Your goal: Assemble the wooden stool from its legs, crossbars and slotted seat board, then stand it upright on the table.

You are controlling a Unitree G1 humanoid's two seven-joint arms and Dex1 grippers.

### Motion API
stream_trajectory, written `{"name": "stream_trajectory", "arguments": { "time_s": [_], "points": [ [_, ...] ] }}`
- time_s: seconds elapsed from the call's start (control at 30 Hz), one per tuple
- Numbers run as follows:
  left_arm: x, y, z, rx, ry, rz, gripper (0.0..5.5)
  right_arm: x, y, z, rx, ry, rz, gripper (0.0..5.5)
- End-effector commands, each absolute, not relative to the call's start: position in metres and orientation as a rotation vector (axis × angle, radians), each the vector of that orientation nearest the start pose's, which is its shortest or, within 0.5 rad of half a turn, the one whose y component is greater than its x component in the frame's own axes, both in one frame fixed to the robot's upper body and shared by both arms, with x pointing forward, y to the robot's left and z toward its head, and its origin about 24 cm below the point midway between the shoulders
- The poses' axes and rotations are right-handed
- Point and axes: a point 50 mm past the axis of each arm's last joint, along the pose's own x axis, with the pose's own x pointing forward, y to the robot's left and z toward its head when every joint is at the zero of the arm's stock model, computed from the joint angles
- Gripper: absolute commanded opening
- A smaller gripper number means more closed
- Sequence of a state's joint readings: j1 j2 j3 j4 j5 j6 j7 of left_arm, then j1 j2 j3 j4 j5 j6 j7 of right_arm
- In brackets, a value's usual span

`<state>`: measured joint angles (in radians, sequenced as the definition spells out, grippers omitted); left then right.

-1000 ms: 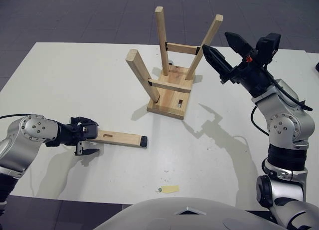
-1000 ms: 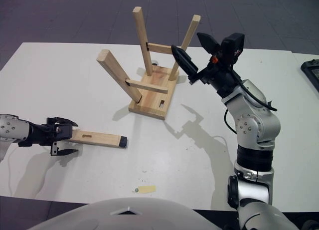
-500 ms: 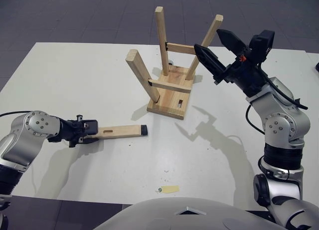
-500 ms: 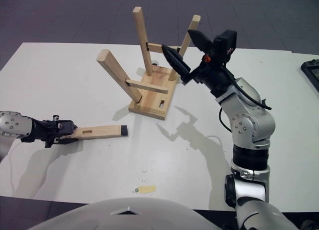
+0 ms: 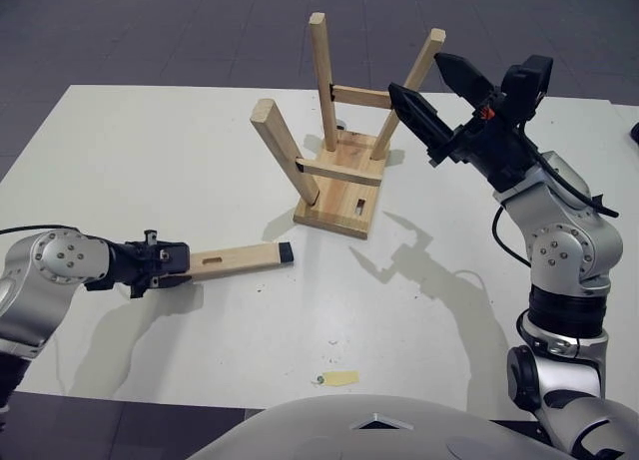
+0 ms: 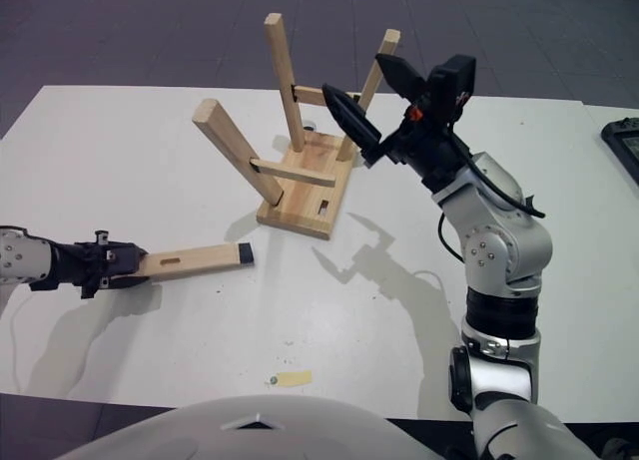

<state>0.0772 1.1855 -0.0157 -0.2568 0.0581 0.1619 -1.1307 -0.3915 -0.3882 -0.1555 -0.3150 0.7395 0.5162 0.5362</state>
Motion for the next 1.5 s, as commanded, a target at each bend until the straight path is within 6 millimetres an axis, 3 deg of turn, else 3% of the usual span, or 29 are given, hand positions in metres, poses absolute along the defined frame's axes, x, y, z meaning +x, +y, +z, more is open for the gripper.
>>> {"name": "stream_trajectory", "arguments": {
  "time_s": [0.03, 0.17, 0.3, 0.43, 0.5, 0.57, 0.7, 1.0, 1.23, 1.5],
  "points": [
    [0.213, 0.269, 0.171, 1.235, 0.601, -1.052, 2.07, 0.278, -0.172, 0.201, 0.236, -0.259, 0.780, 5.40],
    [0.218, 0.270, 0.209, 1.406, 0.525, -0.999, 2.07, 0.278, -0.176, 0.208, 0.300, -0.264, 0.791, 5.40],
    [0.217, 0.254, 0.242, 1.538, 0.427, -1.054, 2.07, 0.281, -0.182, 0.247, 0.333, -0.292, 0.845, 5.40],
    [0.218, 0.247, 0.272, 1.661, 0.342, -1.018, 2.07, 0.271, -0.156, 0.294, 0.181, -0.260, 1.071, 5.40],
    [0.219, 0.245, 0.289, 1.698, 0.287, -0.967, 2.07, 0.268, -0.145, 0.305, 0.143, -0.204, 1.163, 5.40],
    [0.218, 0.244, 0.300, 1.726, 0.249, -0.947, 2.07, 0.276, -0.135, 0.298, 0.123, -0.052, 1.185, 5.40],
    [0.208, 0.222, 0.317, 1.730, 0.092, -1.020, 2.07, 0.282, -0.117, 0.280, 0.118, 0.178, 1.247, 5.40],
    [0.210, 0.189, 0.336, 1.815, -0.139, -1.089, 2.07, 0.277, -0.066, 0.278, 0.075, 0.343, 1.440, 5.40],
    [0.214, 0.185, 0.337, 1.837, -0.141, -1.103, 2.07, 0.268, -0.041, 0.276, 0.035, 0.465, 1.514, 5.40],
    [0.216, 0.185, 0.324, 1.840, -0.114, -1.111, 2.07, 0.269, -0.033, 0.269, 0.003, 0.590, 1.475, 4.04]
  ]
}}
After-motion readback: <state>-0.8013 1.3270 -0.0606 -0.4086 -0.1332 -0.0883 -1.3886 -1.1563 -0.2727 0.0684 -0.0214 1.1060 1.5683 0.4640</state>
